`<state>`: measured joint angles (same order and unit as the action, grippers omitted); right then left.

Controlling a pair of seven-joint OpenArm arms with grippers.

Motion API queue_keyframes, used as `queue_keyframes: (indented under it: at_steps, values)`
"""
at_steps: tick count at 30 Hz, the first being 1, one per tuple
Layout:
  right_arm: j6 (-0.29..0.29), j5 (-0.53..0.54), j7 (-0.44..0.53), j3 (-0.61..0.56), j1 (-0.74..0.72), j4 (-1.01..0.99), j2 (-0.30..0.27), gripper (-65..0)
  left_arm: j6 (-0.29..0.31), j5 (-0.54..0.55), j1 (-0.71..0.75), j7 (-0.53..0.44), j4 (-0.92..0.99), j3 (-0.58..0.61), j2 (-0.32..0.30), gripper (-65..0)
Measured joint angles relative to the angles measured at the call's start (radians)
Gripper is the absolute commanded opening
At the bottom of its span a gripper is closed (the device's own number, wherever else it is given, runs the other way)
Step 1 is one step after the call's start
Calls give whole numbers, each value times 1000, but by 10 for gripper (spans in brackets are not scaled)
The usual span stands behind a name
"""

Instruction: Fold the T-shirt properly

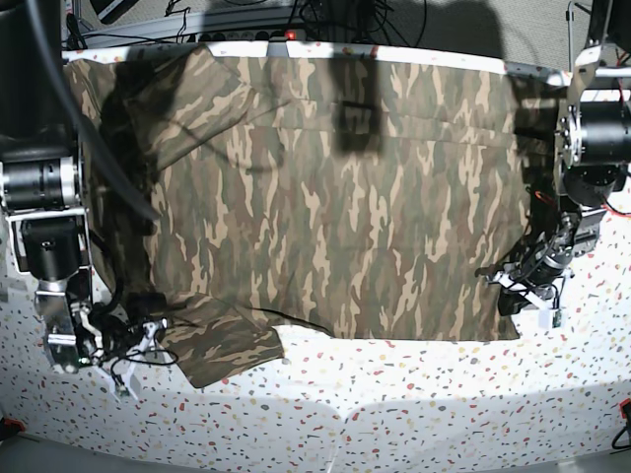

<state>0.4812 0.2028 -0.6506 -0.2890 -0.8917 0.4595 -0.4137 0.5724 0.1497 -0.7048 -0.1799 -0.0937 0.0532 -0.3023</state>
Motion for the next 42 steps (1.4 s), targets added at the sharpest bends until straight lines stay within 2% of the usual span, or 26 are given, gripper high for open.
queue_keyframes:
  at_steps: [3, 8, 11, 15, 19, 22, 27, 31, 33, 37, 40, 42]
  values:
    - [0, -31, 52, 0, 0, -48, 3, -359, 0, -3, -11, 16, 0, 0, 0, -650]
    - [-16, -158, 170, 0, 0, -113, 1, -359, -3, -7, -13, 22, 0, 0, 0, -650]
    - [-21, -174, 206, 0, 0, -139, 1, -359, -3, -7, -13, 21, 0, 0, 0, -650]
    - [-22, -174, 201, 0, 0, -140, 8, -359, -4, -14, -12, 0, 0, 0, 0, -650]
    - [7, -174, 158, 0, 0, -140, 42, -359, -4, -15, -13, 0, 0, 0, 0, -650]
    - [7, -171, 145, 0, 0, -140, 69, -360, -3, -16, -12, 0, 0, 0, 0, -650]
    - [7, -168, 129, 0, 0, -140, 70, -447, -4, -16, -12, 1, 0, 0, 0, -650]
    - [-29, -168, 121, 0, 0, -140, 71, -532, -3, -15, -13, 3, 0, 0, 0, -650]
    - [-36, -167, 123, 0, 0, -140, 69, -550, -3, -15, -13, 3, 0, 0, 0, -650]
    - [-66, -174, 190, 0, 0, -140, 44, -561, -3, -15, -12, 3, 0, 0, 0, -650]
    - [-66, -174, 232, 0, 0, -140, 20, -641, -4, -15, -13, 3, 0, 0, 0, -650]
    - [-69, -175, 236, 0, 0, -140, 15, -650, -5, -15, -13, 3, 0, 0, 0, -650]
